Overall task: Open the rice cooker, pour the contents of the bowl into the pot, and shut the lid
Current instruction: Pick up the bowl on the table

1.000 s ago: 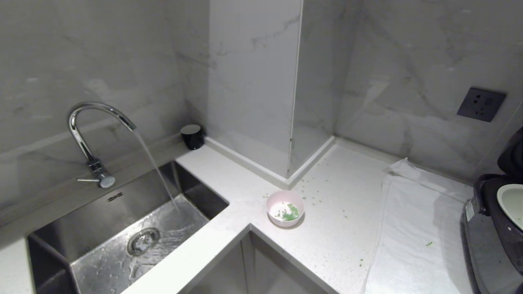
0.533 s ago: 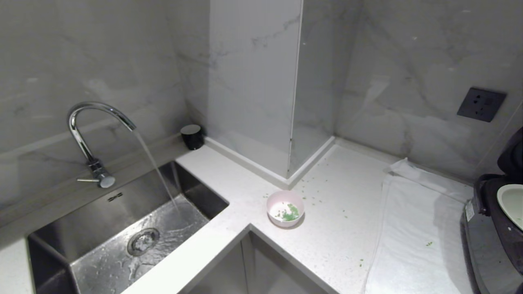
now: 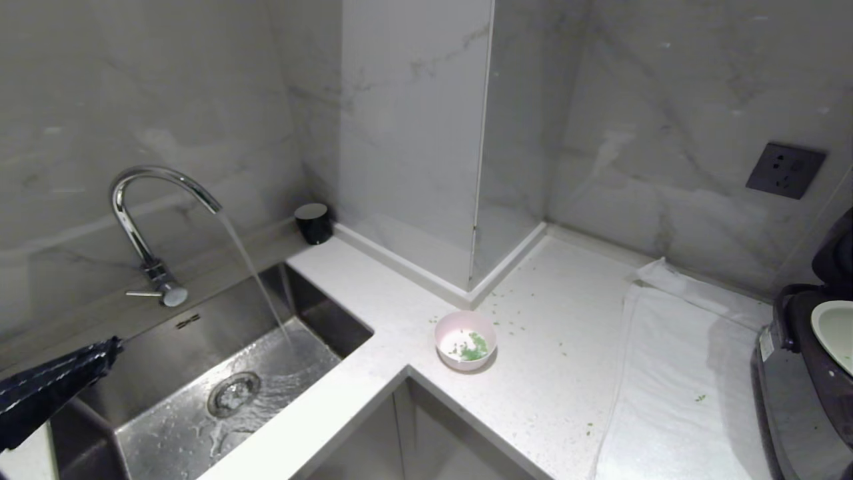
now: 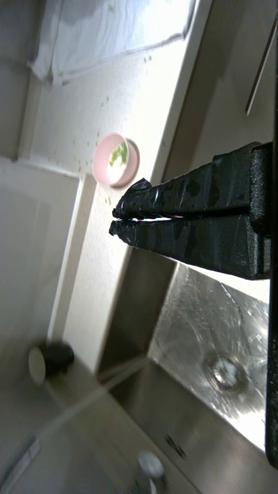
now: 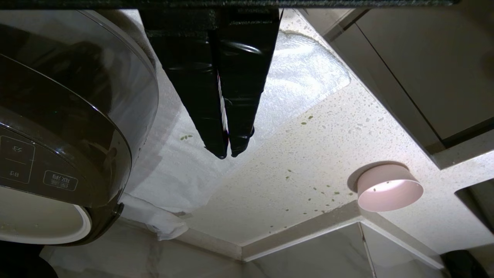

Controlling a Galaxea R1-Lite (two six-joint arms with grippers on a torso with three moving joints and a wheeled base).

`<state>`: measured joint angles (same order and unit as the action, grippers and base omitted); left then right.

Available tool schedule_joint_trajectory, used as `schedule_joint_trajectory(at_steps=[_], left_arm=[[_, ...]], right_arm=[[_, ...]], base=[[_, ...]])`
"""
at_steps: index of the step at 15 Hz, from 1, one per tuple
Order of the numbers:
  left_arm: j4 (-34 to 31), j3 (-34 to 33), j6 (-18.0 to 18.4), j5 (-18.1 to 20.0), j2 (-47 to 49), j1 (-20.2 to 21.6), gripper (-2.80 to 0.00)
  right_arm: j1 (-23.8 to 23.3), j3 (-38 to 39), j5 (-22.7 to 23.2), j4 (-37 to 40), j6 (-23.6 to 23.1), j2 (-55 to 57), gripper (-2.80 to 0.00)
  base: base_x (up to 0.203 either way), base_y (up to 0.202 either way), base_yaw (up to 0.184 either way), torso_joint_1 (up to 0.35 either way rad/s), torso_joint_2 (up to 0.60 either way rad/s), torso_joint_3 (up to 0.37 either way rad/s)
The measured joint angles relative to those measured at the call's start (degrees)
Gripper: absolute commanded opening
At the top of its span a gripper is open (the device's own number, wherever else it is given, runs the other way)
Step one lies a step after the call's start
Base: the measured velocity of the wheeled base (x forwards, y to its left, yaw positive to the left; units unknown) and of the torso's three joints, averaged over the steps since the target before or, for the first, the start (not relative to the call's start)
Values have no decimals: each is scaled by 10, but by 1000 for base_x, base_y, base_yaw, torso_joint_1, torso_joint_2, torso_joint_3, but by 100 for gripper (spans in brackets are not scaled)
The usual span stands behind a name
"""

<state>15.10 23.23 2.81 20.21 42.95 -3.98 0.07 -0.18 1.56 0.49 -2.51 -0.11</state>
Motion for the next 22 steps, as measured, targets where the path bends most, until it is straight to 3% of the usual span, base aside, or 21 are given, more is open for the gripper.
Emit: schedule_joint_trajectory(at_steps=[4,8,15,20,21,22], left_arm=[[47,115,-41,-64,237,-114,-280],[47,292,-91,-111,470,-168,-280],[-82,572,-183,-144,756,-237,-280],[-194,691,-239,-136,875,-255,-280],[-198,696,-248,-125,887,-257,0],[-199,698,-257,-111,893,-258,0]], right_arm=[[0,0,0,0,0,0,-280],[0,0,0,0,0,0,-280],[0,0,0,0,0,0,-280],[0,0,0,0,0,0,-280],[0,0,0,0,0,0,-280],[0,0,0,0,0,0,-280]], base=[[0,0,0,0,0,0],[0,0,0,0,0,0],[0,0,0,0,0,0],[0,0,0,0,0,0],[0,0,0,0,0,0],[0,0,0,0,0,0]])
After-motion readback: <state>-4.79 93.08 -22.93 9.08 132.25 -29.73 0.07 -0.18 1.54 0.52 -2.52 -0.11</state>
